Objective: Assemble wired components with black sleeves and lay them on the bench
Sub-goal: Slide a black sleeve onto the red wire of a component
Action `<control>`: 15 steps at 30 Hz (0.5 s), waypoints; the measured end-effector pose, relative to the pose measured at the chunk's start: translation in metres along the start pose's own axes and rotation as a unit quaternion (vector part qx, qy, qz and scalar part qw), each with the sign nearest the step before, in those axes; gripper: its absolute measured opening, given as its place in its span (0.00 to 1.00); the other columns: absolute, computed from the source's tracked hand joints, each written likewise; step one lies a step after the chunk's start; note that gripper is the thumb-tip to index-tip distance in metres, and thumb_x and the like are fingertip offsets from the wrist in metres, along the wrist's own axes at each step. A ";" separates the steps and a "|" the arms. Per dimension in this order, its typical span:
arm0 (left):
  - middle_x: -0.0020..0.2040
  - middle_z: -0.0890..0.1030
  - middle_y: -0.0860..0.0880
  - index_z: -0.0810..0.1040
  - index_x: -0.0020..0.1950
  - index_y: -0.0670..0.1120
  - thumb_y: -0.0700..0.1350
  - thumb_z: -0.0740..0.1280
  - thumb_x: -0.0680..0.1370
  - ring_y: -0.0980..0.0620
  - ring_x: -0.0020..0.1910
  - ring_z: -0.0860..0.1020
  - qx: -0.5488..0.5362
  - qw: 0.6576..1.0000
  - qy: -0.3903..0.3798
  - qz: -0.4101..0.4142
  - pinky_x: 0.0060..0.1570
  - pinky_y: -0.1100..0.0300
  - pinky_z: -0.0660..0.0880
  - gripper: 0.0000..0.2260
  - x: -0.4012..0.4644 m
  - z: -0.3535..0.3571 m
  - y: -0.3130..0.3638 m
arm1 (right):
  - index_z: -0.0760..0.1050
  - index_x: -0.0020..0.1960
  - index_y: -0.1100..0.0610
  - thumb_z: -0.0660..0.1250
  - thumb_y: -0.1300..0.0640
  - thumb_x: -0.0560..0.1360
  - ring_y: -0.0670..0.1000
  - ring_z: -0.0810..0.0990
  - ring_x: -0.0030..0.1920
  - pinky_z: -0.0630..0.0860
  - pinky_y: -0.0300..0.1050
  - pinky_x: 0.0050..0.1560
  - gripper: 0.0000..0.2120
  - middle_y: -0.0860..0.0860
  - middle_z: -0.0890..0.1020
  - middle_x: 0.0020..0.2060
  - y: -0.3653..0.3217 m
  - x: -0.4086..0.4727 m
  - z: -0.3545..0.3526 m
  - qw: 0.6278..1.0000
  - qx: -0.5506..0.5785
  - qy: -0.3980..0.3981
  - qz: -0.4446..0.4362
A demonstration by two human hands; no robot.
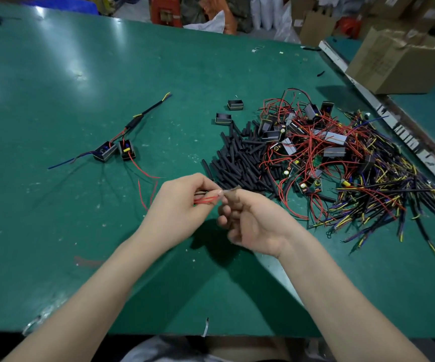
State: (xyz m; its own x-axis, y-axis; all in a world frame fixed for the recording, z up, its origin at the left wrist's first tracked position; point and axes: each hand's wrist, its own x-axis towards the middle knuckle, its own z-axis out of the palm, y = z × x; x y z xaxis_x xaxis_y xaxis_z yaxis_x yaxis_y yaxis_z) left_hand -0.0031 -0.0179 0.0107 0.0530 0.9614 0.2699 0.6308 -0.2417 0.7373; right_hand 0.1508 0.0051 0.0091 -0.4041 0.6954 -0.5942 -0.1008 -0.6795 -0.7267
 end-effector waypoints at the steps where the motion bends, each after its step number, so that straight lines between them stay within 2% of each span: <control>1: 0.31 0.78 0.62 0.78 0.39 0.54 0.45 0.70 0.75 0.65 0.34 0.75 -0.031 0.999 0.001 -0.039 0.35 0.74 0.68 0.06 0.002 0.000 -0.001 | 0.76 0.37 0.51 0.63 0.54 0.77 0.43 0.77 0.29 0.65 0.37 0.29 0.11 0.44 0.77 0.28 0.002 0.001 0.000 0.997 -0.035 0.027 -0.059; 3: 0.28 0.76 0.59 0.79 0.37 0.52 0.48 0.70 0.75 0.62 0.27 0.70 -0.105 0.987 0.000 -0.118 0.32 0.70 0.66 0.06 0.007 0.000 -0.003 | 0.77 0.44 0.50 0.65 0.56 0.78 0.42 0.79 0.32 0.69 0.36 0.33 0.05 0.44 0.81 0.34 0.008 0.004 0.000 0.967 -0.114 0.099 -0.206; 5: 0.31 0.75 0.55 0.80 0.39 0.48 0.47 0.70 0.75 0.58 0.30 0.69 -0.192 0.967 -0.003 -0.169 0.36 0.65 0.67 0.06 0.009 -0.001 -0.003 | 0.77 0.49 0.49 0.66 0.58 0.77 0.41 0.80 0.38 0.73 0.33 0.39 0.05 0.46 0.82 0.41 0.015 0.005 -0.005 0.916 -0.168 0.133 -0.339; 6: 0.30 0.75 0.55 0.80 0.40 0.47 0.46 0.70 0.75 0.59 0.30 0.69 -0.233 0.955 -0.010 -0.181 0.35 0.67 0.66 0.06 0.009 -0.002 -0.002 | 0.78 0.51 0.48 0.67 0.59 0.77 0.42 0.80 0.41 0.75 0.34 0.43 0.06 0.47 0.82 0.44 0.018 0.005 -0.009 0.889 -0.196 0.135 -0.391; 8: 0.24 0.71 0.59 0.80 0.40 0.46 0.45 0.69 0.76 0.62 0.24 0.66 -0.280 0.938 -0.041 -0.200 0.27 0.73 0.64 0.06 0.009 -0.005 0.001 | 0.79 0.53 0.50 0.69 0.59 0.76 0.42 0.80 0.45 0.75 0.36 0.48 0.07 0.49 0.81 0.47 0.022 0.004 -0.013 0.830 -0.269 0.141 -0.467; 10: 0.22 0.64 0.58 0.80 0.40 0.48 0.46 0.68 0.76 0.61 0.21 0.61 -0.309 0.921 -0.080 -0.224 0.22 0.70 0.59 0.06 0.009 -0.006 0.002 | 0.81 0.53 0.57 0.69 0.60 0.75 0.45 0.79 0.47 0.74 0.37 0.50 0.07 0.52 0.81 0.47 0.023 0.006 -0.013 0.754 -0.345 0.161 -0.535; 12: 0.24 0.61 0.57 0.80 0.41 0.48 0.46 0.67 0.76 0.59 0.22 0.58 -0.330 0.907 -0.108 -0.237 0.23 0.67 0.57 0.06 0.009 -0.006 0.003 | 0.81 0.49 0.61 0.69 0.61 0.75 0.49 0.79 0.45 0.75 0.40 0.48 0.05 0.52 0.81 0.44 0.022 0.008 -0.010 0.701 -0.380 0.188 -0.574; 14: 0.24 0.61 0.58 0.80 0.39 0.49 0.45 0.67 0.77 0.59 0.22 0.58 -0.339 0.903 -0.114 -0.237 0.23 0.68 0.57 0.07 0.008 -0.006 0.006 | 0.81 0.44 0.60 0.68 0.60 0.76 0.50 0.78 0.43 0.74 0.43 0.46 0.05 0.50 0.80 0.40 0.021 0.006 -0.008 0.689 -0.386 0.206 -0.578; 15: 0.23 0.62 0.58 0.79 0.39 0.49 0.45 0.67 0.77 0.60 0.21 0.59 -0.338 0.906 -0.110 -0.230 0.23 0.69 0.58 0.07 0.008 -0.006 0.007 | 0.80 0.42 0.59 0.67 0.59 0.76 0.49 0.78 0.42 0.73 0.43 0.45 0.06 0.48 0.80 0.38 0.022 0.005 -0.007 0.703 -0.380 0.203 -0.566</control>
State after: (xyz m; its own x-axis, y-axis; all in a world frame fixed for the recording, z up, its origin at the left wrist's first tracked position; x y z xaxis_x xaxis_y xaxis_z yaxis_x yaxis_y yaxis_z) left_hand -0.0031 -0.0130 0.0218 0.1049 0.9659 -0.2365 0.0114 0.2367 0.9715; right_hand 0.1528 -0.0045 -0.0119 -0.1477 0.8038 0.5763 0.4284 0.5772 -0.6952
